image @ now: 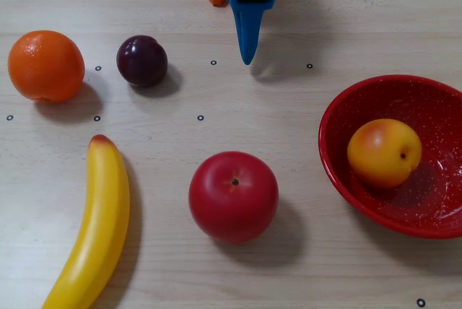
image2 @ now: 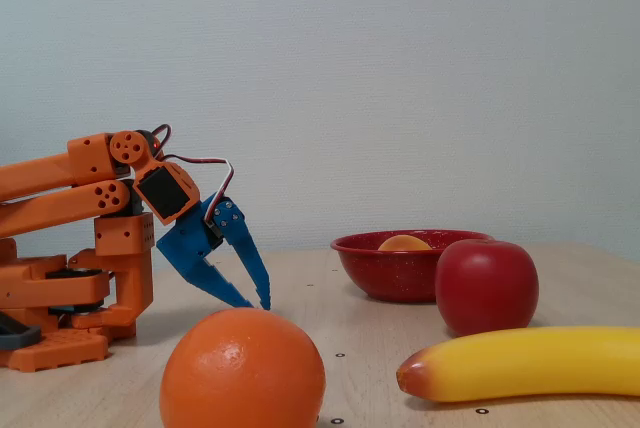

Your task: Put peach in the red bowl.

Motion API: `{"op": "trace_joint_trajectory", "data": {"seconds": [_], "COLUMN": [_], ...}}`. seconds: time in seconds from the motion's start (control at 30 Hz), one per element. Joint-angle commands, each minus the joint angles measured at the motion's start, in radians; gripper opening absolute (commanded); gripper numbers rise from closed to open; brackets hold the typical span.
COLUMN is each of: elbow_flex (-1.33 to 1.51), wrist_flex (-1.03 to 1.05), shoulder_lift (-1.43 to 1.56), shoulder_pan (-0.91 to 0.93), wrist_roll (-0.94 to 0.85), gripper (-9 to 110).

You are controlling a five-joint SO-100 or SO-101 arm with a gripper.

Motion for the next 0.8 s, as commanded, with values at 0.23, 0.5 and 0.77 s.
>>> {"op": "trace_joint_trajectory", "data": {"seconds": [0.23,0.5,0.77], "elbow_flex": [-0.002,-0.002,-0.002], "wrist_flex": [-0.020,-0.020,-0.020], "shoulder_lift": [0.020,0.020,0.020], "shoulder_pan": [0.044,0.044,0.044], "wrist_roll": [0.012,0.012,0.012], "gripper": [0,0,0]}}
